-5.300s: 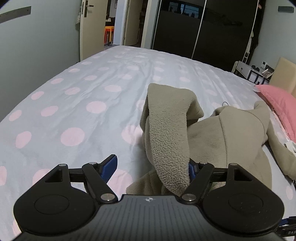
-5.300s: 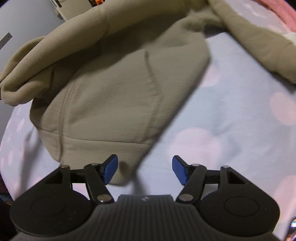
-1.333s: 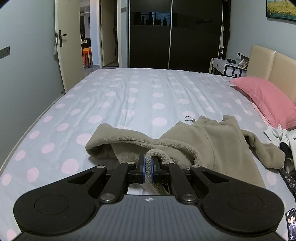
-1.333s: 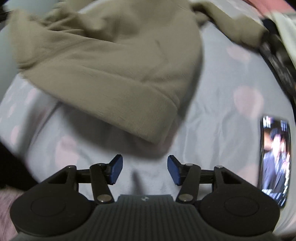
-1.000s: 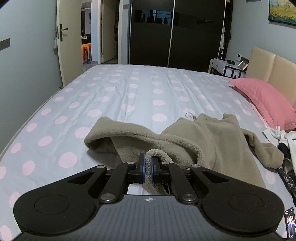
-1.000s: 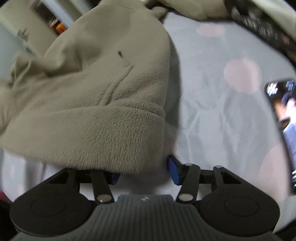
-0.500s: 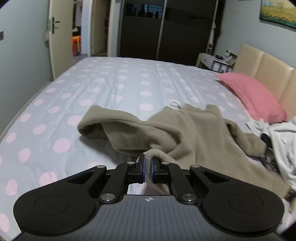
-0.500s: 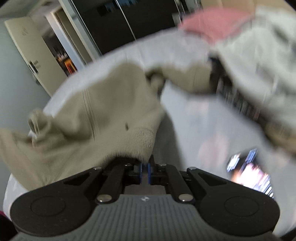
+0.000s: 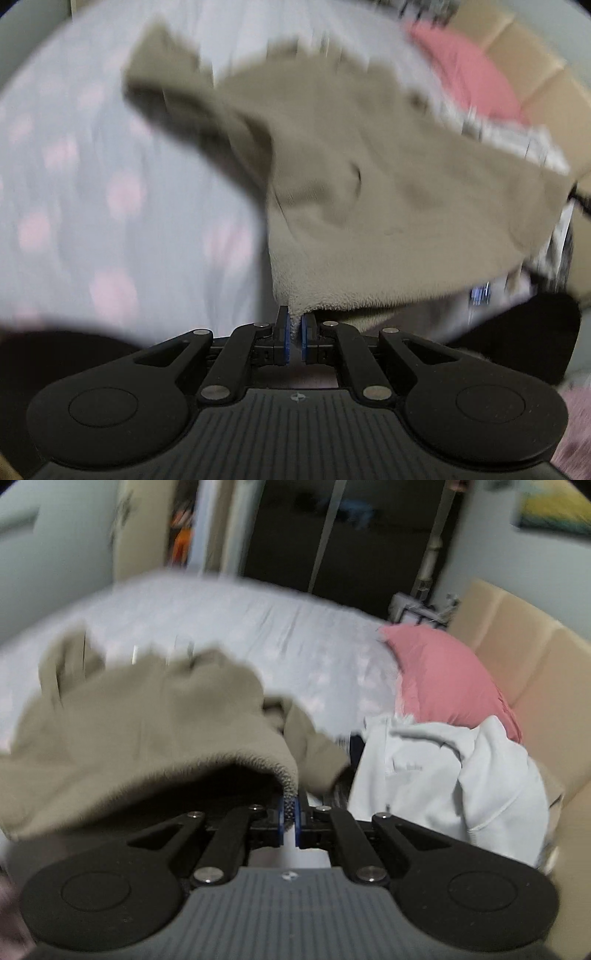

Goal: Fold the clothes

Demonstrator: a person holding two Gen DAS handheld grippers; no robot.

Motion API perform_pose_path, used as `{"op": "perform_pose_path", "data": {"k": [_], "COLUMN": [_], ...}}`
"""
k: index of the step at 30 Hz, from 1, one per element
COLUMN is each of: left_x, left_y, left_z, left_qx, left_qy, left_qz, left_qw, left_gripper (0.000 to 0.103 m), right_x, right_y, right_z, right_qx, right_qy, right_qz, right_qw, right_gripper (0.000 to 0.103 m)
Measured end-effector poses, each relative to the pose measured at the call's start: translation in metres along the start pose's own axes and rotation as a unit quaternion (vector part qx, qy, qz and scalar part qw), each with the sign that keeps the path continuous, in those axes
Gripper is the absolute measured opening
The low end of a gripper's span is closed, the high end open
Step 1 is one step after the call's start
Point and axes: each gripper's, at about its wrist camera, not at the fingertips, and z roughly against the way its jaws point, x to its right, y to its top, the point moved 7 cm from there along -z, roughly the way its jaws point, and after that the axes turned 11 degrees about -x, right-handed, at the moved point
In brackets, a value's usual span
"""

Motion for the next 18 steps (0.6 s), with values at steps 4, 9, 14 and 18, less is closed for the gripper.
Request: {"op": "perform_pose_path", "data": {"k": [4,9,14,18], "left_x": [0.006,0.014,0.008,0.001], "left_y": [-0.016,-0.013,0.000,0.025], "left_z": [-0.044,-0.054,-0.037,-0.021], "left_qx": [-0.063,-0.100,-0.108,-0.061], "left_qy": [0.005,0.010,0.021,0.026], "left_qz": [-0.004,-0.029,-0.037,-0.032], "left_qw": [0.9980,0.9945,0.9933,0.9973], "left_gripper": [0.004,0.009,0.020,0.034], "right_x": [-0.016,-0.018,-0.013,-0.008], "right_y": [-0.026,-0.046,-0.060,-0.071], "right_z": [-0.023,-0.033,-0.033,-0.034], "right_qx": [-0.067,-0.116,-0.146,-0.170], "right_qy": [-0.005,-0.009,-0.012,-0.015], "right_qz": [0.078,0.119,0.130,0.138], "right_qw": [0.995,0.986,0.981,0.976], "right_gripper": [0.005,0.006,0.007,0.013]}}
